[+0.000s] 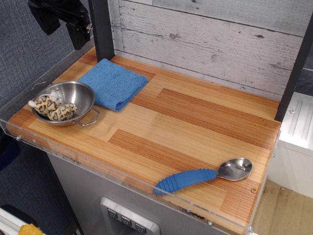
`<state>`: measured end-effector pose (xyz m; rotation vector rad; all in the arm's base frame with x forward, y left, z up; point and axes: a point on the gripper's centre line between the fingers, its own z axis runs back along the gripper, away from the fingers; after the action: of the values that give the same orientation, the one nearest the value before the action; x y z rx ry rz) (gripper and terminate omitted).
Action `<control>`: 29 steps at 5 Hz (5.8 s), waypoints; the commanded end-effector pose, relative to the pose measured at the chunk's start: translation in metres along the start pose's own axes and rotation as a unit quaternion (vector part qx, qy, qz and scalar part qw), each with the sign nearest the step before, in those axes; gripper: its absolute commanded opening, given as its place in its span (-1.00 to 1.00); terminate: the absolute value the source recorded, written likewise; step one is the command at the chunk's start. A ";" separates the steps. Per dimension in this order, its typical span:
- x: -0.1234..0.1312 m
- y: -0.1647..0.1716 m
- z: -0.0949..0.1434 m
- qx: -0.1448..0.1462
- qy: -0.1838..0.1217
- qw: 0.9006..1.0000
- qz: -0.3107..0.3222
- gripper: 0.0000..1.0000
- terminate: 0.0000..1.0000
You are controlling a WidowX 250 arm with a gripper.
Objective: Put the blue rectangle near the top of the spoon.
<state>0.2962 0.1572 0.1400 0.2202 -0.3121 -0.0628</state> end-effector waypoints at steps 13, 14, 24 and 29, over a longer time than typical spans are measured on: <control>0.027 -0.057 -0.128 -0.107 0.076 0.991 -0.034 1.00 -1.00; 0.028 -0.062 -0.132 -0.111 0.076 0.990 -0.032 1.00 -1.00; 0.025 -0.266 -0.063 -0.208 0.013 0.925 -0.319 1.00 -1.00; 0.045 -0.223 0.000 -0.083 -0.072 0.964 -0.242 1.00 -1.00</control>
<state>0.3399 -0.0618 0.0902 0.1182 -0.3380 -0.5845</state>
